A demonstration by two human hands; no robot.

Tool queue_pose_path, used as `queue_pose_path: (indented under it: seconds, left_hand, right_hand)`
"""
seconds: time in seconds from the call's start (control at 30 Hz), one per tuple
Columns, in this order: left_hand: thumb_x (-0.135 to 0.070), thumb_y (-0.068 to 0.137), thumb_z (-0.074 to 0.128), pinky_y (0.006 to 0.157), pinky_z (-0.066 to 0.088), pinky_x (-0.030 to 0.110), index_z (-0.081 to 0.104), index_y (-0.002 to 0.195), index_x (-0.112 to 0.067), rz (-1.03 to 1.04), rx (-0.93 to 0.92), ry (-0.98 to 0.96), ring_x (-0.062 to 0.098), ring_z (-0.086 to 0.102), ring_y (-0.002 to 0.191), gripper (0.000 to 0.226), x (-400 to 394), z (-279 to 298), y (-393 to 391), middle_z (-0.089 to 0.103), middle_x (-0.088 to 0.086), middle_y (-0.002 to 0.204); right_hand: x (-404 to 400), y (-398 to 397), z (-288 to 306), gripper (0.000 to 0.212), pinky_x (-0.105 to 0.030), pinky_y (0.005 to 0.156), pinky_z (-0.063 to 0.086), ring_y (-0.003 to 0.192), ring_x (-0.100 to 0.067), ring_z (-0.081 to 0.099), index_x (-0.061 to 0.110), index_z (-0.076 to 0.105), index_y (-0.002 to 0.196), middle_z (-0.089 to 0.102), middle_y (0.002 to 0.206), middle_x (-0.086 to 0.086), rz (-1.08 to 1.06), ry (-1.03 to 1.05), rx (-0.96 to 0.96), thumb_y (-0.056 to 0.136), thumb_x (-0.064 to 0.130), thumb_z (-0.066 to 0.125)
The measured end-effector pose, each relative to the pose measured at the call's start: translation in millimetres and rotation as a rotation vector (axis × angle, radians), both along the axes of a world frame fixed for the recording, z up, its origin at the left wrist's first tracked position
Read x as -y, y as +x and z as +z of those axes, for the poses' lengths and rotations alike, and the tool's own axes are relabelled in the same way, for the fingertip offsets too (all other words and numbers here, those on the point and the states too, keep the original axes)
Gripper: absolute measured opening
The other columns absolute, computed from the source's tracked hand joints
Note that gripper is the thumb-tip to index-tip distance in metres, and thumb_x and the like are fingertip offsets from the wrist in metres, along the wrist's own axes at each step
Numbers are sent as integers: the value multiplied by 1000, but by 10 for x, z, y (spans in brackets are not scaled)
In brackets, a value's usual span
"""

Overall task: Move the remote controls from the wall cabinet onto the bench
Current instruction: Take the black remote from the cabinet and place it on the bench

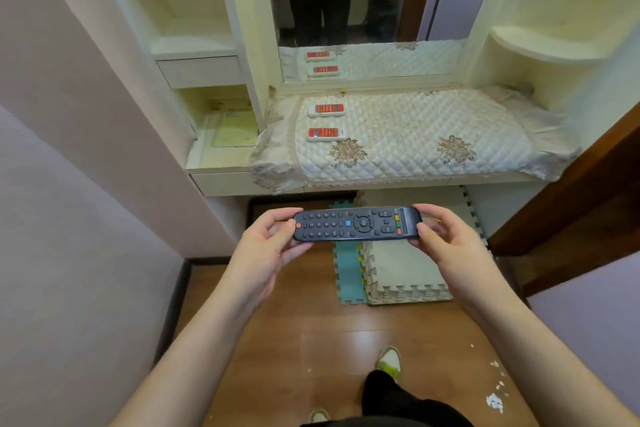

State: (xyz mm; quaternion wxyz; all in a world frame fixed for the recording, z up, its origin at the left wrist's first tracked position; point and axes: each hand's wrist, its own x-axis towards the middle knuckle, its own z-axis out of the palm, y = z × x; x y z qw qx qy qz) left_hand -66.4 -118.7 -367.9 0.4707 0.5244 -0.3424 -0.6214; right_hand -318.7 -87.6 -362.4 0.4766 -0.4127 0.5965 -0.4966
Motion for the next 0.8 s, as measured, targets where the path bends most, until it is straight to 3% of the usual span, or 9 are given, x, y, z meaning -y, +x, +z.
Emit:
queue_pose_path:
  seconds: [0.23, 0.47, 0.8]
  left_hand:
    - [-4, 98, 48, 71, 58, 24, 63, 104, -12, -1, 24, 40, 15, 68, 85, 18, 576, -94, -423, 70, 8, 93]
    - [-2, 98, 48, 73, 60, 26, 62, 108, -8, 16, 28, 66, 18, 68, 87, 18, 1182, -88, -848, 67, 15, 101]
    - [-3, 98, 48, 71, 60, 26, 62, 110, -7, 83, -37, 124, 15, 72, 80, 19, 1789, -281, -1001, 68, 14, 97]
  right_hand:
    - [586, -419, -158, 27, -13, 73, 53, 97, -22, 65, 24, 60, 112, 63, 104, -15, -7, 23, 35, 97, 4, 49]
    - [1176, -871, -290, 29, -36, 95, 51, 101, -16, 65, 32, 61, 107, 65, 109, -6, -1, 42, 53, 96, 7, 51]
    - [1889, -1065, -438, 29, -42, 99, 48, 106, -14, 63, 33, 63, 110, 66, 111, -2, 41, 115, 9, 94, 10, 54]
